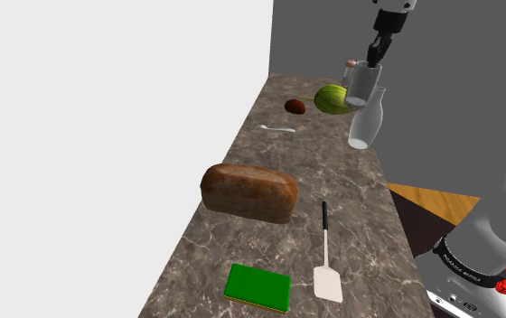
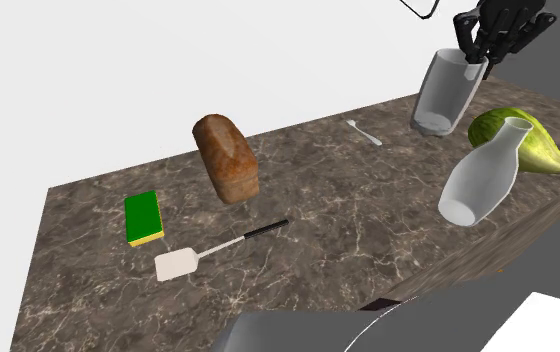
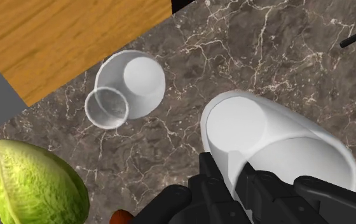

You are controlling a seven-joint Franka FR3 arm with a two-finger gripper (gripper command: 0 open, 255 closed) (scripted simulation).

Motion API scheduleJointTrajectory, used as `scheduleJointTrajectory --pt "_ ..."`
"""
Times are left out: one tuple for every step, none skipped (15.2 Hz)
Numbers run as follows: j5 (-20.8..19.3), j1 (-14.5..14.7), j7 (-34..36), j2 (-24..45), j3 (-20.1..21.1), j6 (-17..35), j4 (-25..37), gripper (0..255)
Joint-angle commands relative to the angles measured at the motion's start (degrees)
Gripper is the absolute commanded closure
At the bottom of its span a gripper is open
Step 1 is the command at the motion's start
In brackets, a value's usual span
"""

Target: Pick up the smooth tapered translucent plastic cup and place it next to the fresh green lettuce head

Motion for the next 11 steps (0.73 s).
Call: scheduleJointTrajectory --pt "1.2 -0.3 -2.7 4.7 -1.9 -0.1 4.8 255" --pt "1.9 -0.6 -4.0 6.9 -2.7 -0.2 7.0 255" --pt "2.7 -0.8 -5.3 9.1 -3.5 -0.3 9.3 255" --pt "3.5 -1.2 -6.6 11.4 -4.3 -0.6 11.7 255" --pt "4.5 -1.6 -7.9 13.7 -5.0 -0.9 14.3 255" --pt "5.5 -2.1 -9.2 16.1 -5.7 -1.3 16.9 255" --pt "6.7 -2.7 -10.5 18.6 -6.3 -1.8 19.7 255" --pt "7.8 -3.4 -11.7 21.2 -6.8 -2.5 22.6 255" --pt "9.1 -4.3 -13.0 23.8 -7.3 -3.2 25.7 255" --pt "10.4 -5.2 -14.2 26.5 -7.7 -4.1 29.0 255" --pt "11.7 -6.3 -15.3 29.3 -8.0 -5.1 32.5 255"
